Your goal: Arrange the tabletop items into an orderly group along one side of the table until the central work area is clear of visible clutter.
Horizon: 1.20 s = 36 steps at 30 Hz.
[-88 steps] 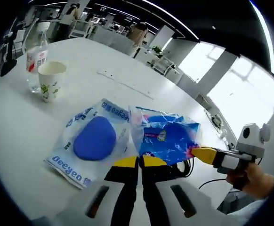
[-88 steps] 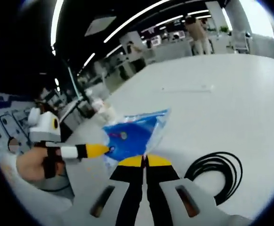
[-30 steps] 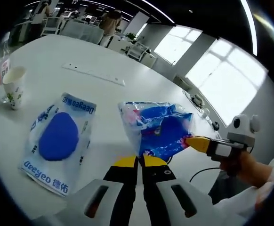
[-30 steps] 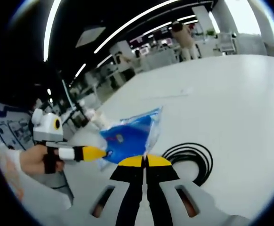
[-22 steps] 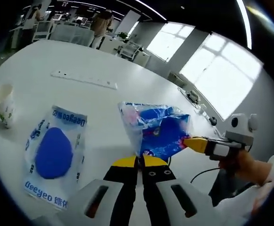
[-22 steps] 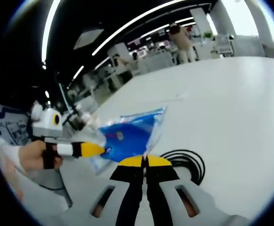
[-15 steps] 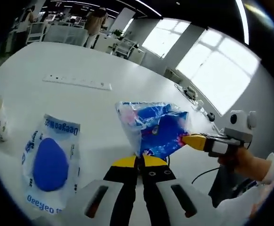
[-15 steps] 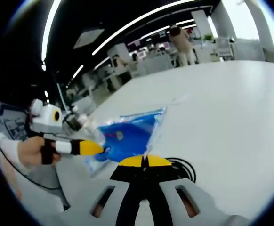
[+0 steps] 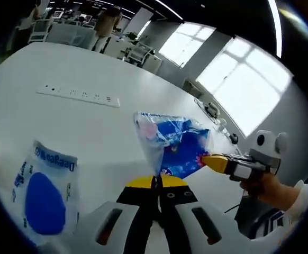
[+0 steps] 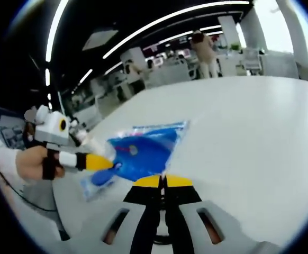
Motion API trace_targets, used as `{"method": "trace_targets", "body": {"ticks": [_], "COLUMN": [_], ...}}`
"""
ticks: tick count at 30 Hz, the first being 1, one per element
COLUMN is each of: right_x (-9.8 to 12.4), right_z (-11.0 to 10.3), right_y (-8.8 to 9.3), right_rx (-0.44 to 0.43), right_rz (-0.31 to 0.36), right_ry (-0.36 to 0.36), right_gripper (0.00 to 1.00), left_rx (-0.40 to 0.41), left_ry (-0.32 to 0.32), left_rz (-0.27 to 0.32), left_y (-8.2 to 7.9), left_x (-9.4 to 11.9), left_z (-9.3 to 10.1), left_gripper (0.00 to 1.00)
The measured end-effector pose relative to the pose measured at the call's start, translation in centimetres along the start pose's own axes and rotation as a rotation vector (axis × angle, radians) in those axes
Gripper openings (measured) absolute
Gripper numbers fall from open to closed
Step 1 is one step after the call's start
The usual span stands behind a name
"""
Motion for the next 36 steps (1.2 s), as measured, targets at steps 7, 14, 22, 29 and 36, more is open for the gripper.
{"method": "trace_targets", "body": {"ticks": [7,14,22,29,36], "right_x": [-2.6,-4.1,-5.6,-6.4,-6.6], "right_z": [1.0,2.0,2.7,2.8,2.9], "right_y": [0.8,2.5,4.2,5.5,6.4], "right_rx": [0.008,-0.007,-0.035,-0.042,-0.041], "right_rz": [-0.042,-0.094,-0.153,-0.201,-0.24], "right_ry": [0.024,0.039,0.046,0.048,0.054], "right_gripper": [0.0,0.0,0.0,0.0,0.0], "left_rx": [0.066,0.116,0.174,0.191,0.211], "left_ry": [-0.037,-0.046,-0.066,-0.085,-0.104], "left_rz": [0.001,-0.01,-0.021,-0.043,-0.052], "left_y": [0.6,1.3,2.3,3.3,4.2], "left_x": [-1.9,-3.0,-3.8,-4.0,-3.9], "left_z": [-2.6,-4.0,-5.3,-6.0,-6.3], "left_gripper": [0.0,0.0,0.0,0.0,0.0]}}
Point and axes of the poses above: the point that each gripper's makers call its tool centre point, and the gripper's own axes: x roughly backward along the fingers, z roughly to its right, y roughly out of its underside, the point moved 2 cm from there along x, roughly backward along the fingers, and after that the axes turned 14 degrees about y, right-handed, at the moved point
